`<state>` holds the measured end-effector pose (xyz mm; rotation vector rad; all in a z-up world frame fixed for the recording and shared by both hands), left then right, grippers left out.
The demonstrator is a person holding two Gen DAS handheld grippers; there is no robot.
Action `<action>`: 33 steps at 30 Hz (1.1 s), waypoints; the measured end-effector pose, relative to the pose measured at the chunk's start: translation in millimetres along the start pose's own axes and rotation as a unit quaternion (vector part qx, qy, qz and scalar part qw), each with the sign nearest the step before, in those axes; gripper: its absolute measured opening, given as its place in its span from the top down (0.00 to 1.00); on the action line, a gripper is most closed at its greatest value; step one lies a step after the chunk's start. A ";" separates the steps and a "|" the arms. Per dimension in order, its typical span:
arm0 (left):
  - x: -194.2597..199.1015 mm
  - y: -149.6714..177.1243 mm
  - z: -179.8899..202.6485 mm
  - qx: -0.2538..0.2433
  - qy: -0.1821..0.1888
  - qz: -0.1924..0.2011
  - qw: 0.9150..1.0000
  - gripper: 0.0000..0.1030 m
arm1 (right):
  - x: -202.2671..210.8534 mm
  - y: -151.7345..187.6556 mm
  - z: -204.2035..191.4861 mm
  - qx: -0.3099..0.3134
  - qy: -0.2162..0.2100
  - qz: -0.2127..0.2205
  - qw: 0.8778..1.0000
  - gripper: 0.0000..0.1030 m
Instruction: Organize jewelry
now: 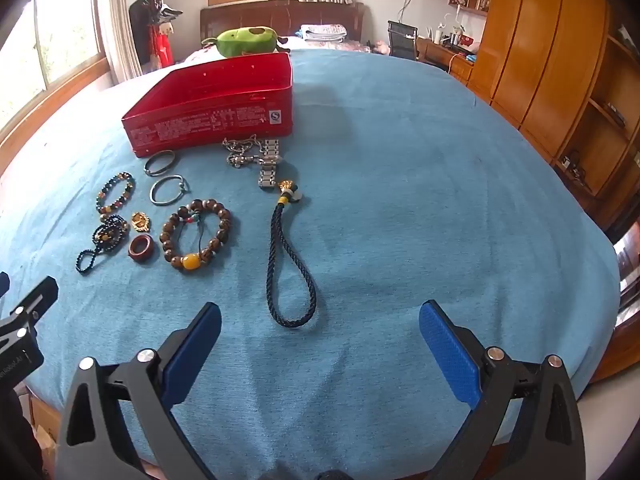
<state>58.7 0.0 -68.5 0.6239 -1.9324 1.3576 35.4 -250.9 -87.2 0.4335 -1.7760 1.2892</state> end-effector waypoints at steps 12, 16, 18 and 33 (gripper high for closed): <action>0.2 0.0 0.0 0.001 0.000 0.001 1.000 0.02 | -2.8 -0.1 -2.0 0.001 0.001 -0.002 1.000 0.03; 0.2 -0.1 0.1 0.001 0.001 0.001 1.000 0.03 | -2.6 -0.1 -2.1 0.001 0.000 -0.002 1.000 0.03; 0.1 0.0 0.1 0.001 0.001 0.001 1.000 0.03 | -2.9 0.0 -2.0 0.000 0.000 -0.003 1.000 0.03; -5.6 1.9 -4.3 0.001 0.001 0.001 1.000 0.02 | -0.6 -0.9 -2.1 0.000 0.000 -0.004 1.000 0.03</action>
Point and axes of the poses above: each gripper's, at about its wrist camera, not at the fingertips, and x roughly against the way its jaws point, z to its right, y to its underside, the point moved 9 cm from there along -x, roughly the way its jaws point, and after that the axes turned 13 degrees about -x, right-handed, at the moved point
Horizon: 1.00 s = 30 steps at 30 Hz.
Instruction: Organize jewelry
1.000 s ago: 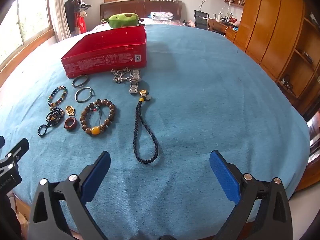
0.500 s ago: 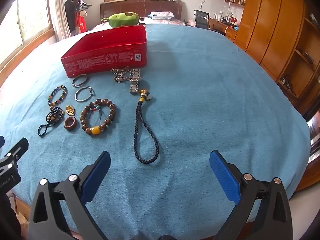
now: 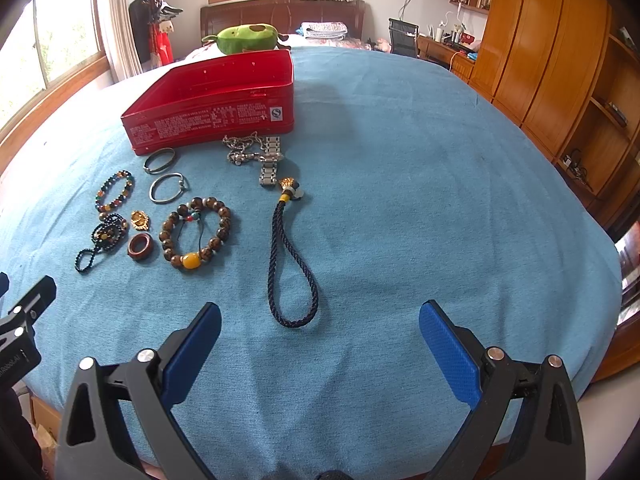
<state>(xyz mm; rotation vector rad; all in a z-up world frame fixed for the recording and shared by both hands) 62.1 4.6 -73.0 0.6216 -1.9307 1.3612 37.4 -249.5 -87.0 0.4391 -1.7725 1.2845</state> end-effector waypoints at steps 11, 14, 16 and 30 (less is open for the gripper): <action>-1.2 0.5 -0.8 0.000 0.000 0.000 1.000 0.03 | -3.3 1.3 -0.5 0.000 0.000 -0.001 1.000 0.03; -1.4 0.5 -0.8 0.000 0.001 -0.001 1.000 0.02 | -4.4 -0.3 0.6 0.000 0.000 -0.002 1.000 0.03; 0.2 0.0 0.2 0.000 0.000 0.000 1.000 0.02 | -5.2 0.4 0.6 0.000 0.000 -0.003 1.000 0.03; 0.0 0.0 0.1 0.000 0.001 0.000 1.000 0.03 | -5.1 1.0 -1.9 0.001 0.000 -0.005 1.000 0.03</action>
Point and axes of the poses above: each gripper's, at about its wrist camera, not at the fingertips, and x roughly against the way its jaws point, z to its right, y to its underside, the point moved 9 cm from there along -x, roughly the way its jaws point, and after that the axes turned 13 degrees about -x, right-handed, at the moved point
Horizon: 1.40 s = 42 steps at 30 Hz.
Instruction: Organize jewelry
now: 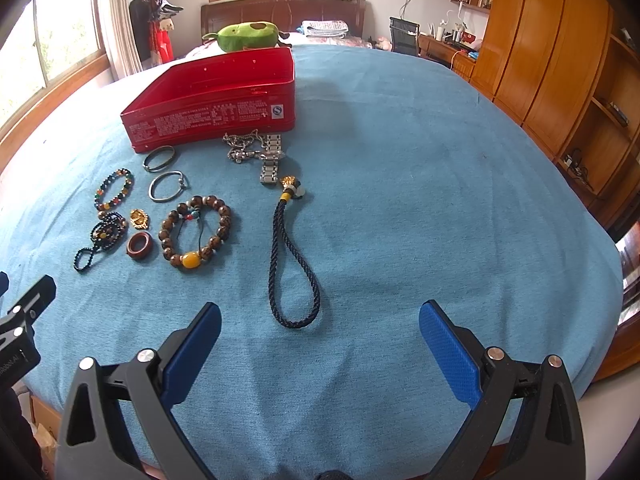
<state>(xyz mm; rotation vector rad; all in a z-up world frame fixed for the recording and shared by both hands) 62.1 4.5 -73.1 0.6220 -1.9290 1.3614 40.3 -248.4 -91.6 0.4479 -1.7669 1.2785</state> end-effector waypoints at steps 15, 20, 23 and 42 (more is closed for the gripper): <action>-0.6 1.0 0.9 0.000 0.000 -0.002 1.000 0.03 | -1.2 -0.3 -0.3 0.000 0.000 -0.001 1.000 0.03; -1.0 0.6 1.5 0.000 0.000 -0.002 1.000 0.03 | -2.2 -0.4 -0.7 0.000 0.000 -0.003 1.000 0.03; -1.3 0.8 1.3 0.000 0.000 -0.003 1.000 0.02 | -3.3 -0.6 -0.7 0.001 -0.001 -0.003 1.000 0.03; -19.2 -10.3 -30.7 0.048 0.056 0.010 0.997 0.03 | -20.6 -14.9 -5.4 0.005 -0.055 -0.030 0.998 0.03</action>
Point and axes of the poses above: each gripper's, at about its wrist camera, not at the fingertips, and x roughly against the way its jaws point, z to its right, y to its underside, the point moved 9 cm from there along -x, roughly the way its jaws point, and after that the axes turned 13 degrees about -x, right-handed, at the moved point
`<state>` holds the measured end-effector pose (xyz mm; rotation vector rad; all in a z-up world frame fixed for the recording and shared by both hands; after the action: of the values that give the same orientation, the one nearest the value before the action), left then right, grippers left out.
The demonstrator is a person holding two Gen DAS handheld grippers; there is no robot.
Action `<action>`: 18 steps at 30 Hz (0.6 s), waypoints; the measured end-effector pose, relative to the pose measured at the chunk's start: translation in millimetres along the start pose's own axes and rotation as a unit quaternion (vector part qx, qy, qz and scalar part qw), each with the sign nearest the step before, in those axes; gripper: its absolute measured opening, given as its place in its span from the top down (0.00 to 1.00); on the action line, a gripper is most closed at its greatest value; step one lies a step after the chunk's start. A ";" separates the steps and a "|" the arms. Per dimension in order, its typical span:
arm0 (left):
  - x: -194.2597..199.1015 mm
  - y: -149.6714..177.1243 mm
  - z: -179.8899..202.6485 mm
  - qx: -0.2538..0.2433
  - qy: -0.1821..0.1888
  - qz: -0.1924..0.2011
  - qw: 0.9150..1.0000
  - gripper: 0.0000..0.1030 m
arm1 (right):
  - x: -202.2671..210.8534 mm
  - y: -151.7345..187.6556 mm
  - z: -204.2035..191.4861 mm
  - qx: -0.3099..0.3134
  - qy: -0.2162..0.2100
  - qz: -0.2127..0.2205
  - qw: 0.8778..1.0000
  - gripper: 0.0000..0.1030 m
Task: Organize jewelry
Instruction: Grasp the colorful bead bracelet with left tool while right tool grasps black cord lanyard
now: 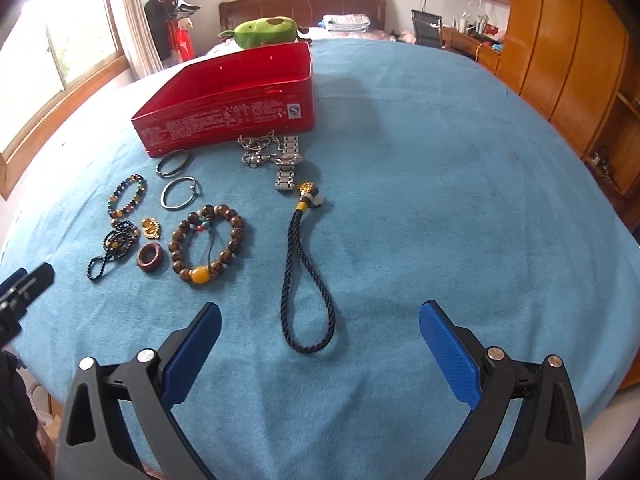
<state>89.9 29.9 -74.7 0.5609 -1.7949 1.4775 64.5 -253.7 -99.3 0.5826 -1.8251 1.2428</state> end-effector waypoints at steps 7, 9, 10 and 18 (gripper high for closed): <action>-32.7 -26.2 -19.9 -0.006 0.003 -0.035 0.999 0.03 | -19.0 -31.0 1.5 -0.009 -0.047 -0.020 0.999 0.09; -45.3 -35.5 -23.4 -0.011 0.005 -0.044 0.999 0.03 | -23.0 -46.4 1.2 -0.014 -0.067 -0.020 0.997 0.11; -52.7 -39.5 -24.7 -0.013 0.005 -0.052 0.999 0.03 | -26.5 -53.2 0.3 -0.012 -0.072 -0.023 0.997 0.13; -112.7 -56.8 -24.1 -0.013 0.037 -0.127 0.991 0.30 | -73.6 -71.4 -8.3 0.004 -0.070 -0.089 0.994 0.41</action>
<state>209.1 26.1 -122.4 0.6841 -1.6167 1.2828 161.4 -280.3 -121.8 0.8356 -1.8392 1.1136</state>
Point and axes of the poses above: each gripper's, at about its wrist camera, not at the fingertips, and x roughly against the way its jaws point, z to its right, y to its underside, the point moved 9 cm from there along -x, roughly the way its jaws point, and after that the axes turned 13 degrees about -x, right-handed, at the moved point
